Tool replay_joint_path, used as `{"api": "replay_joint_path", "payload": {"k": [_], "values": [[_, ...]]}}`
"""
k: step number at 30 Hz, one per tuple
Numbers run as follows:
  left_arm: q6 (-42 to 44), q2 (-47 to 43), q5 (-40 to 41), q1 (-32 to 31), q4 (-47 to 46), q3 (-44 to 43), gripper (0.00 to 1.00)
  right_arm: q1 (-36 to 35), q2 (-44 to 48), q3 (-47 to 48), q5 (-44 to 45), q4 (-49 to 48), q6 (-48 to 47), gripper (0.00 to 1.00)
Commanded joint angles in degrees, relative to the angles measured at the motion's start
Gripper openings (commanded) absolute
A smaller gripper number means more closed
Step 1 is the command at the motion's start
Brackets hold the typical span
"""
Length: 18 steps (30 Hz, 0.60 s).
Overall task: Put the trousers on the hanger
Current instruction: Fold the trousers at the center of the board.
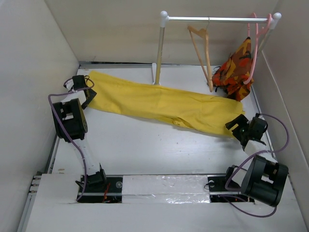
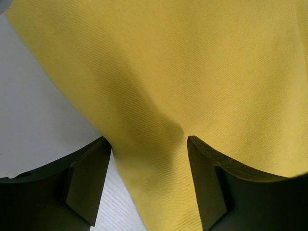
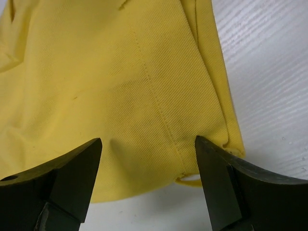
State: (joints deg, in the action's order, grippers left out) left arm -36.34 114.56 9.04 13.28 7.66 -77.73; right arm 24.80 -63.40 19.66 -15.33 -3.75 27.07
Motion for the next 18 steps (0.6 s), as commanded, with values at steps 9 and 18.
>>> {"api": "replay_joint_path", "payload": {"k": [9, 18], "values": [[0.30, 1.27, 0.36, -1.41, -2.30, -2.24, 0.00, 0.87, -5.96, -0.24, -0.85, -7.69, 2.29, 0.20], [3.99, -1.53, 13.98, 1.39, 2.44, 2.32, 0.00, 7.71, 7.21, -0.76, 1.72, 1.36, -2.54, 0.00]]}}
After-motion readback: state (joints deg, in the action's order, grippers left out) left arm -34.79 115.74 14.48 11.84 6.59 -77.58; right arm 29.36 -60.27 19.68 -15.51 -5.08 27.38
